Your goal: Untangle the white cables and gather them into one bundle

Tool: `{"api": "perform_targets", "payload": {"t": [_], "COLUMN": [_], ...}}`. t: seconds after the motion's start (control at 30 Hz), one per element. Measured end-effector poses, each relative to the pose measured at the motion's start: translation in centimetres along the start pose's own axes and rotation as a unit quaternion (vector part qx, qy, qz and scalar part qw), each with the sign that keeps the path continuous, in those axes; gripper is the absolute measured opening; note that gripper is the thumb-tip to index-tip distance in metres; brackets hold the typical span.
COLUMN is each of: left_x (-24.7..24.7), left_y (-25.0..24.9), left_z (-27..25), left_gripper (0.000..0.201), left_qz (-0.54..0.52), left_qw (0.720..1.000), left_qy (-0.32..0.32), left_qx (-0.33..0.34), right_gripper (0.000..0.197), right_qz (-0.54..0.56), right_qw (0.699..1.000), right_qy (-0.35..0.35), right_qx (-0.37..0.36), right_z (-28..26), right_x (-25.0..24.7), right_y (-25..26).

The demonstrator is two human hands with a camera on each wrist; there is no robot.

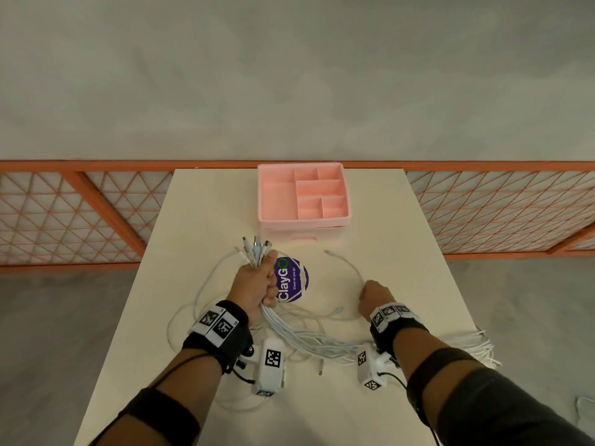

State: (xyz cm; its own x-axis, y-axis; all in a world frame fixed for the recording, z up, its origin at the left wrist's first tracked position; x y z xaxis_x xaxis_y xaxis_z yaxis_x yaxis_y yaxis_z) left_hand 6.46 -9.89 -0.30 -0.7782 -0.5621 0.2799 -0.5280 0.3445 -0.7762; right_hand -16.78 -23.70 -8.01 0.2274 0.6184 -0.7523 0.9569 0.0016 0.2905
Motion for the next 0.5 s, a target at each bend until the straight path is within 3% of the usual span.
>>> {"api": "perform_targets", "payload": {"t": [0.1, 0.17, 0.23, 0.37, 0.5], "left_x": [0.3, 0.3, 0.3, 0.8, 1.3], "left_y": [-0.2, -0.2, -0.2, -0.2, -0.3], "left_z": [-0.2, -0.2, -0.2, -0.5, -0.7], "left_gripper": [0.04, 0.036, 0.033, 0.03, 0.037], "left_qz": [0.01, -0.009, -0.051, -0.146, -0.191], "left_qw": [1.0, 1.0, 0.998, 0.987, 0.976], "left_qy": [0.003, 0.012, 0.027, 0.051, 0.087], "left_qx": [0.003, -0.005, -0.021, -0.047, -0.057], "right_gripper": [0.033, 0.03, 0.018, 0.009, 0.007], "right_qz": [0.222, 0.391, 0.488, 0.536, 0.499], "right_qw": [0.974, 0.919, 0.868, 0.821, 0.816], "right_qy": [-0.034, -0.031, -0.011, 0.014, 0.027], "right_qx": [-0.021, -0.049, -0.087, -0.197, -0.292], "right_z": [-0.7, -1.8, -3.4, -7.0, -9.7], "right_x": [-1.6, -3.0, -4.6, -7.5, -7.9], "right_y": [0.0, 1.0, 2.9, 7.5, 11.1]}}
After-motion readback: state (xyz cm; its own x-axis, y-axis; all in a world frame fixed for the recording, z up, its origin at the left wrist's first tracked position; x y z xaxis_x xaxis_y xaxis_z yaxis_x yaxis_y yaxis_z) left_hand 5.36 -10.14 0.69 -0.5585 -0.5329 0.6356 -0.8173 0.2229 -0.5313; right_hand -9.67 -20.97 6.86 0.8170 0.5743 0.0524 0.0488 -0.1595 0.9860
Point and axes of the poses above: each hand's wrist, its own z-axis towards the middle knuckle, its own x-axis out of the palm, y = z × x, the point moved 4 cm from there along z, towards the middle knuckle, and after that the axes turned 5 degrees about y, right-handed, at the moved point
